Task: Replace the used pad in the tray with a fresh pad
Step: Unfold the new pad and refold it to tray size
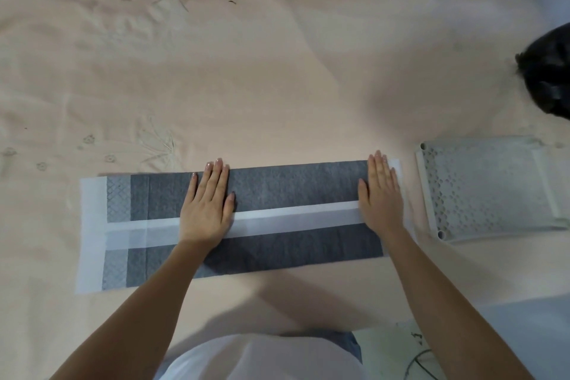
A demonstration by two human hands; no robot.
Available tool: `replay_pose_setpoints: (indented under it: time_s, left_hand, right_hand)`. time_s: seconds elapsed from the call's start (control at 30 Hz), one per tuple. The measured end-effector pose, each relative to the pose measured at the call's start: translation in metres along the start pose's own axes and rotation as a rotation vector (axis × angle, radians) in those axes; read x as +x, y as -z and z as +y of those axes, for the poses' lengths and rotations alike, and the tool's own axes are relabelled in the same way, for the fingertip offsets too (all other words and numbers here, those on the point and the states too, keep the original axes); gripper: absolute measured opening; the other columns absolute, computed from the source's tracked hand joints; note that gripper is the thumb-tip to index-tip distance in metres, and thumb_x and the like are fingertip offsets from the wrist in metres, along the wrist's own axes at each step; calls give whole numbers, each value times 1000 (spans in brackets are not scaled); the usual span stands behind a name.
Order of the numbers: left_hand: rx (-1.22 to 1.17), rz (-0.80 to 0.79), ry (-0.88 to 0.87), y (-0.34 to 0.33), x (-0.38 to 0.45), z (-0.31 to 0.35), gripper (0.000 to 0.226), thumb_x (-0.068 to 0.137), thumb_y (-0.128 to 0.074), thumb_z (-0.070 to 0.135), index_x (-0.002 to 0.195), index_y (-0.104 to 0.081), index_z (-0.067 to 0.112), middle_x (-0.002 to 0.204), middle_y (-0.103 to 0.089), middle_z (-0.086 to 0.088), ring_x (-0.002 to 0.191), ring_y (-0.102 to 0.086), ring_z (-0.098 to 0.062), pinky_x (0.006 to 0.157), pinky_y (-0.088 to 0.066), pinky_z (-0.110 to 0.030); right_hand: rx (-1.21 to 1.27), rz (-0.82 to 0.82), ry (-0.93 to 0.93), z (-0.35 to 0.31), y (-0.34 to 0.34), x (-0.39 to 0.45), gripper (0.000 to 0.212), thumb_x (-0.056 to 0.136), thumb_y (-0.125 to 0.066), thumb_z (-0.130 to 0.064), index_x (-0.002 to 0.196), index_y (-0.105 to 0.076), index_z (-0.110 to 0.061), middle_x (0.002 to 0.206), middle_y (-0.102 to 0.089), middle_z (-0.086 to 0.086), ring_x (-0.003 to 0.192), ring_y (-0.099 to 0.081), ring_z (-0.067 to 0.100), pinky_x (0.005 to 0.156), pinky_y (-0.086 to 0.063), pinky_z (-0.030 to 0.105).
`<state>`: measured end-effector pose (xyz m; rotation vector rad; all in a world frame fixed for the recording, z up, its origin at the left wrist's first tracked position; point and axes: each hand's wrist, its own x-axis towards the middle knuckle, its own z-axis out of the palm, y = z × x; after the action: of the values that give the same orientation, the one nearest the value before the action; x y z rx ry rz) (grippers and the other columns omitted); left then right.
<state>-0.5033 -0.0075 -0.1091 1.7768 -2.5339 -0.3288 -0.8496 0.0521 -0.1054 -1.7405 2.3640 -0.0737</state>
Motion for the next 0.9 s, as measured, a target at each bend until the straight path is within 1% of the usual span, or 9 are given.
replay_pose_setpoints:
  time_s: [0.07,0.2,0.33,0.47,0.57,0.63,0.7,0.8,0.9]
  left_hand:
    - [-2,3,-1,0,0,0,60,97,-12,38,151,-12,11,158,-8,-2,146,-2,-16,120,-4,-38]
    - [-4,-1,1,0,0,0,60,97,-13,38,150,-14,10,158,-10,-2,146,-3,-16,120,-4,-38]
    - [-4,-1,-2,0,1,0,59,98,-14,38,150,-15,10,158,-12,-3,146,-5,-17,120,-6,-39]
    - [-23,-16,4,1,2,0,61,96,-10,41,150,-11,12,158,-8,-2,145,0,-15,120,-2,-37]
    - [-110,-29,0,5,4,-1,68,92,-9,49,150,-8,14,157,-3,2,144,7,-11,119,4,-34]
    - [-238,-36,-17,11,4,-3,73,89,-12,54,150,-12,15,156,-3,4,144,6,-10,118,7,-32]
    - [-358,-44,-36,19,5,-5,74,87,-16,54,150,-17,14,156,-8,2,145,1,-14,118,5,-32]
    - [-243,-7,-57,24,2,-10,63,93,-21,40,149,-20,11,157,-15,-5,146,-7,-19,119,1,-33]
    - [-117,17,-1,16,-7,-16,54,101,-30,29,150,-15,10,158,-12,-6,147,-5,-20,119,5,-33]
  right_hand:
    - [-2,10,19,10,2,1,59,98,-18,-32,150,-9,-8,159,-6,7,147,-2,17,120,-2,34]
    - [59,54,-118,13,1,2,62,96,-18,-34,150,-6,-5,159,-3,10,147,0,19,120,-1,35]
    - [56,27,-108,14,0,3,61,98,-18,-33,150,-2,-5,159,1,9,147,3,19,120,2,36]
    - [132,61,-202,-9,9,0,66,97,-14,-42,149,-3,-4,159,2,11,146,6,21,120,-1,42]
    - [110,149,-14,-78,8,-16,61,98,-17,-36,148,-13,-1,157,-7,13,146,-1,24,120,-5,42]
    - [97,86,190,-135,-5,-27,57,99,-19,-33,148,-14,-4,157,-8,10,146,0,21,120,-3,39]
    - [58,13,303,-186,-22,-34,56,100,-18,-33,150,-10,-7,158,-4,8,146,3,19,120,1,37]
    - [-21,-48,323,-231,-39,-36,56,101,-16,-33,149,0,-8,159,4,8,146,9,19,119,9,36]
    - [-109,-63,328,-239,-49,-37,57,101,-11,-35,148,7,-7,159,9,8,145,12,19,117,13,37]
